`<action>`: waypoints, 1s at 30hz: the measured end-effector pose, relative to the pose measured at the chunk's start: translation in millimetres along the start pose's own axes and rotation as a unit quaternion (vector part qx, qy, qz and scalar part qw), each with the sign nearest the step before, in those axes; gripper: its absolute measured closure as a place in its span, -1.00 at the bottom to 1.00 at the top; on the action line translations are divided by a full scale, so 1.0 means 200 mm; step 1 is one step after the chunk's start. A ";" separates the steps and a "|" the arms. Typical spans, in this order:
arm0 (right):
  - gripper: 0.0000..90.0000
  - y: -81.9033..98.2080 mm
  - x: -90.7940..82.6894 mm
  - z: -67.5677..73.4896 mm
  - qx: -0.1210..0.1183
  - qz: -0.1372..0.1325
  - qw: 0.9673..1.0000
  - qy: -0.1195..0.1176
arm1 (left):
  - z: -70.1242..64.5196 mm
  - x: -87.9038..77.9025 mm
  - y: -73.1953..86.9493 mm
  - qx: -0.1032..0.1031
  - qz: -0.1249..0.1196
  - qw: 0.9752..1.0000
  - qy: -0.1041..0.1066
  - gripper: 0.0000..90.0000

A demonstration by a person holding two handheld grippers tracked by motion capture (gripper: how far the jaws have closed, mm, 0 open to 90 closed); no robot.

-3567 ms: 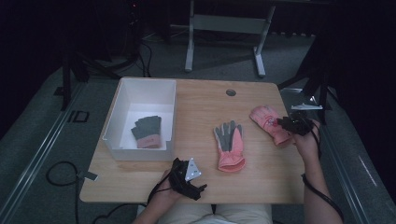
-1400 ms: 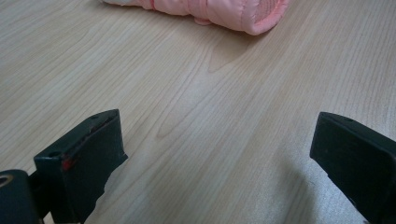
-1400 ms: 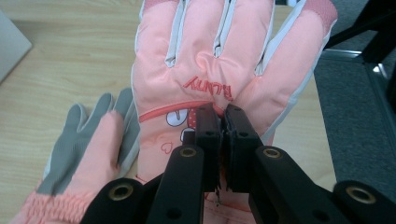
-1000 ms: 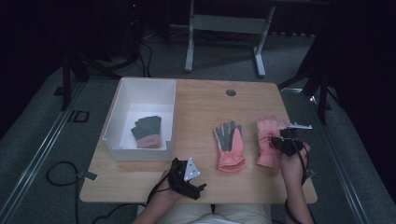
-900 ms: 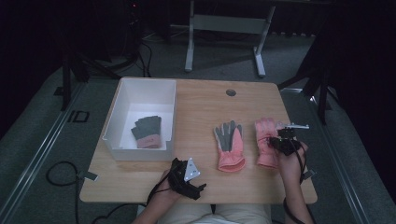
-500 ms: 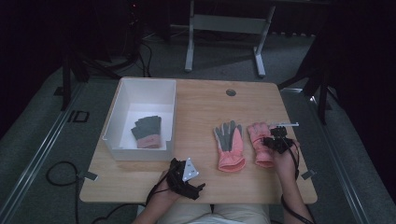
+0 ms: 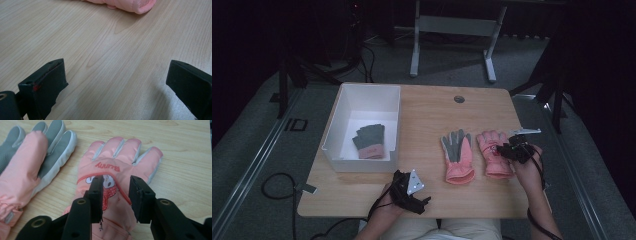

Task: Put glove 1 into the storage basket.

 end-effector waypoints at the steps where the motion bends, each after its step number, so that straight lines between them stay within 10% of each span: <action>1: 0.36 0.00 0.01 0.01 -0.003 0.002 1.000 0.000 | 0.00 0.00 0.00 0.000 0.000 1.000 0.000 -0.94; 11: 0.66 0.07 0.12 0.07 -0.029 0.015 0.999 0.044 | 0.00 0.00 -0.01 0.007 0.003 1.000 0.006 -0.94; 18: 0.89 0.08 0.13 0.07 0.016 0.000 0.999 0.044 | -0.01 0.00 -0.01 0.006 0.002 1.000 0.008 -0.94; 30: 0.94 -0.13 -0.24 0.17 0.045 -0.071 0.995 0.061 | -0.01 0.00 -0.01 0.004 0.001 1.000 0.004 -0.94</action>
Point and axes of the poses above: each handheld gripper's, and its own axes: x roughly forward along the jaws, y roughly out of its underside, z roughly to its left, the point moved 1 cm from there along x, roughly forward along the jaws, and after that the axes turned 1 degree about -y, right-handed, at the moved point
